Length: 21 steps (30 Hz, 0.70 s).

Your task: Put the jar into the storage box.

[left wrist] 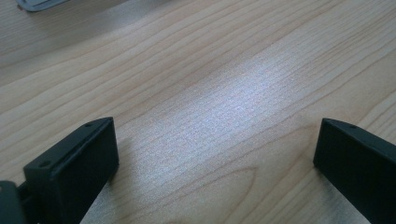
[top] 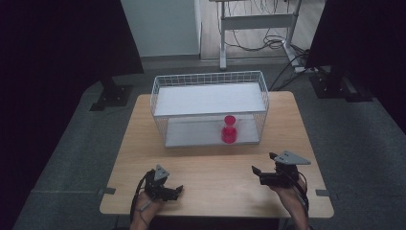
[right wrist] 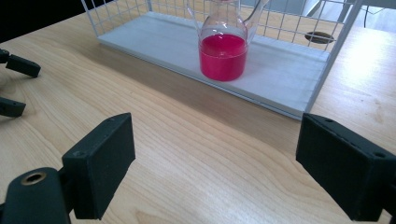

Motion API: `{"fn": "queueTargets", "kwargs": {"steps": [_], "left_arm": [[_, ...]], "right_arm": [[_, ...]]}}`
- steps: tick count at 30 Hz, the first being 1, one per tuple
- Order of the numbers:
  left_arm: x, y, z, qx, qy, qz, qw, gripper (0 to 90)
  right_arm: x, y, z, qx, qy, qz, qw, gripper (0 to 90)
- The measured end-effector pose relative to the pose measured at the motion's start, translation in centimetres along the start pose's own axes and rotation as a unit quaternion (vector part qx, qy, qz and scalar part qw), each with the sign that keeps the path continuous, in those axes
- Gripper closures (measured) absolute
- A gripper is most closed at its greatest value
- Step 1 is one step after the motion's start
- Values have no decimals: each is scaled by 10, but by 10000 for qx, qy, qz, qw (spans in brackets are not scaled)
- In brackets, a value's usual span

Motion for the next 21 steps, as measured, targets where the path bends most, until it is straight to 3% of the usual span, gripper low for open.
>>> {"fn": "queueTargets", "kwargs": {"steps": [21], "left_arm": [[-2, -1, 0, -11, 67, 52, 10000, 0]], "right_arm": [[-5, -30, 18, -173, -98, 6, 9998, 109]]}}
Point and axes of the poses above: each handheld gripper's, and its own axes: z roughly backward along the jaws, y roughly out of its top, x roughly to its right, the point moved 9 cm from there along -z, roughly forward along the jaws, and after that the axes turned 7 degrees about y, right-handed, at the moved point
